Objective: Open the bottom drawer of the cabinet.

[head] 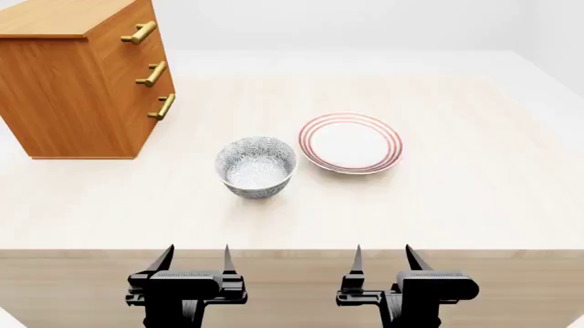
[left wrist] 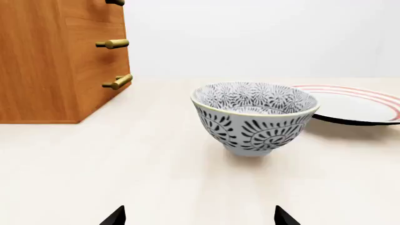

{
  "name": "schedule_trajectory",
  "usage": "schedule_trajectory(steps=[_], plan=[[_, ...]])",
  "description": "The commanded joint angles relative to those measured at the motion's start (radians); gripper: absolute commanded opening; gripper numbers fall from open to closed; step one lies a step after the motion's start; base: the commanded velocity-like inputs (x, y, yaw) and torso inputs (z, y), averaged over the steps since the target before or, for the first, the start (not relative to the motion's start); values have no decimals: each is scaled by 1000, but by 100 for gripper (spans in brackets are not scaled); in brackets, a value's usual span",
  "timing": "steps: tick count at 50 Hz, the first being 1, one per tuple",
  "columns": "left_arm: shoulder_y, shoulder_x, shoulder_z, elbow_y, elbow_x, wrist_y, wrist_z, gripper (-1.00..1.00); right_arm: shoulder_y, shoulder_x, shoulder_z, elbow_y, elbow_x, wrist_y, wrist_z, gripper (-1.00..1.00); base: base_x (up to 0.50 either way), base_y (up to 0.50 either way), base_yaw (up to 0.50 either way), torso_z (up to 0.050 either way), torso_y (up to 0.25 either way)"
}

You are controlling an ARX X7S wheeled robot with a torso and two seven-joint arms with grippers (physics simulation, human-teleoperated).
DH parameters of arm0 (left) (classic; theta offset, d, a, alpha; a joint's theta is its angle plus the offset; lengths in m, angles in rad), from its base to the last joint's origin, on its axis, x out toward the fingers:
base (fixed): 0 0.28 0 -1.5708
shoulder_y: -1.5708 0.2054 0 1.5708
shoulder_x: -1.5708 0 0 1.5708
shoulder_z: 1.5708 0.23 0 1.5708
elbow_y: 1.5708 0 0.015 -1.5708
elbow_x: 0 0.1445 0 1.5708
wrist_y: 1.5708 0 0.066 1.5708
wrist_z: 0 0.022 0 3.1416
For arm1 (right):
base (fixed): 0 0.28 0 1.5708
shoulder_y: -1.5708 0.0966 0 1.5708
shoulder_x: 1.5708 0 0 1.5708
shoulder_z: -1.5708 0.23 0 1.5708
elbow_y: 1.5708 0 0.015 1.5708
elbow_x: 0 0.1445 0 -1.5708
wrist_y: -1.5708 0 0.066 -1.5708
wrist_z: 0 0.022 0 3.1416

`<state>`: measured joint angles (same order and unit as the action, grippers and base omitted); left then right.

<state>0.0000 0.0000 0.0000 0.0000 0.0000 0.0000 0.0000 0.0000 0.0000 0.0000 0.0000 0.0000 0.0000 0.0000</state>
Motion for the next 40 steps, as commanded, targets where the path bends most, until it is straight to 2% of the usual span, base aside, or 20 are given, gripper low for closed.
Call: schedule_trajectory(steps=[1,11,24,31,34,36,38,39,40], plan=[[4,-16,15,5,-19,1,-18,100,-5,15,-11,-17,20,11,26,100,0,0,0,0,0],[-2,-47,48,6,-53,-14,-46,100,-10,45,-48,-40,29,15,75,100,0,0,0,0,0],[-5,-70,69,0,-66,-10,-75,100,-4,63,-77,-34,73,6,83,100,0,488,0,0,0],[-13,-83,77,30,-74,-50,-86,100,7,74,-79,-52,73,47,115,100,0,40,0,0,0],[-23,-91,84,95,-83,-123,-87,100,17,85,-87,-122,83,137,115,100,0,0,0,0,0],[-63,-108,95,259,-93,-308,-90,100,54,114,-99,-311,84,322,116,100,0,0,0,0,0],[-103,-118,97,352,-99,-426,-98,100,95,130,-103,-422,94,455,115,100,0,0,0,0,0],[-159,-126,85,456,-130,-561,-95,100,165,143,-97,-535,114,605,114,100,0,0,0,0,0],[-179,-129,82,489,-136,-599,-98,100,189,150,-94,-578,129,651,104,100,0,0,0,0,0]])
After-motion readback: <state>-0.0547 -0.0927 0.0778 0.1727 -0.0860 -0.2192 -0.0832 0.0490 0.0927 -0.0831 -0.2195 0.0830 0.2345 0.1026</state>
